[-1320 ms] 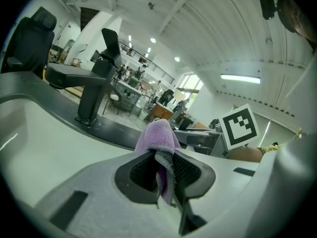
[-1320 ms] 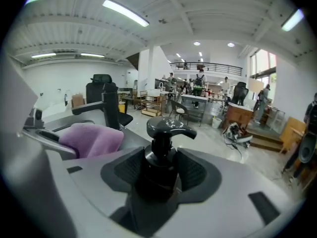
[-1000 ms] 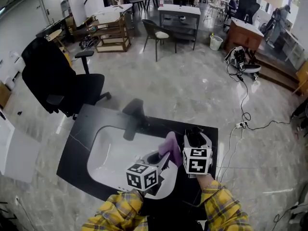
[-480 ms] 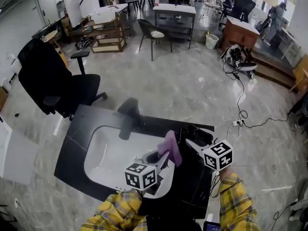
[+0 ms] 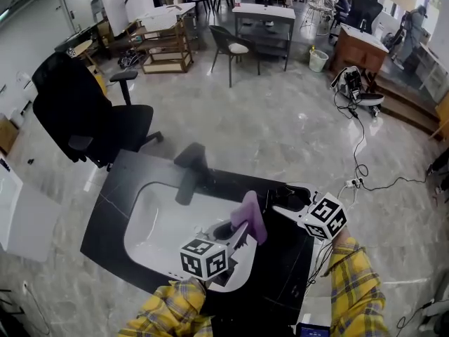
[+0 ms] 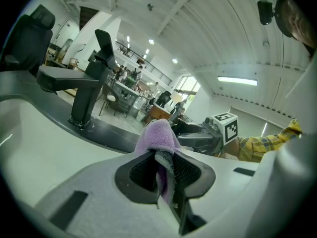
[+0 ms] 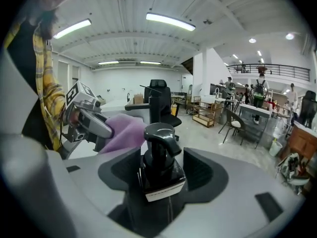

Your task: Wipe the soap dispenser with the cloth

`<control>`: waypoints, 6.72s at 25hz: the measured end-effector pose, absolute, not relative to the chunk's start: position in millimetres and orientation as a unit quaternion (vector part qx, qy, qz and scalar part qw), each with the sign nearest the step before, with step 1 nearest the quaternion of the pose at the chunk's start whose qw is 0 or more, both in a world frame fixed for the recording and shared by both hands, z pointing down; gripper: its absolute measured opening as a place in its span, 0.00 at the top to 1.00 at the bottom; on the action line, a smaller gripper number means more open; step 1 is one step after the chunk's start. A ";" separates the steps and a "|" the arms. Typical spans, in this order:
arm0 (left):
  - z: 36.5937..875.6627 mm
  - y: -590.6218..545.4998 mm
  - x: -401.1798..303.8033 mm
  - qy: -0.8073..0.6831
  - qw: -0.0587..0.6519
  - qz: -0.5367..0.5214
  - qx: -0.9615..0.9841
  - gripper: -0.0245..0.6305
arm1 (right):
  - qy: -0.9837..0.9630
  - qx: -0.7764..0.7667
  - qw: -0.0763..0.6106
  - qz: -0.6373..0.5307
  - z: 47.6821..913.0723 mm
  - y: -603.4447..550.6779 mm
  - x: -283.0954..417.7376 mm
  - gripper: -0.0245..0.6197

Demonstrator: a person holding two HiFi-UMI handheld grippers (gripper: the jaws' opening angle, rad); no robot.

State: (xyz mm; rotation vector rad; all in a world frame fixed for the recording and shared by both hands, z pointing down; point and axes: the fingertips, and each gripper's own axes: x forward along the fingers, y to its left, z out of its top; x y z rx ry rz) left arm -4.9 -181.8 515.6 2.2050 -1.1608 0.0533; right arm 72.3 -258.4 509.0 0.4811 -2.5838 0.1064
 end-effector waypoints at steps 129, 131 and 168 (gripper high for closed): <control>502.2 -184.4 8.6 -0.411 0.299 0.039 0.861 0.86 | -0.789 0.561 0.196 0.155 509.5 -233.7 98.6 0.65; 500.3 -184.8 12.7 -0.406 0.298 0.037 0.863 0.86 | -0.791 0.561 0.184 0.159 507.9 -224.6 103.9 0.65; 558.0 -185.1 23.5 -0.393 0.351 0.099 0.844 0.86 | -0.794 0.553 0.110 0.228 511.1 -148.9 142.9 0.86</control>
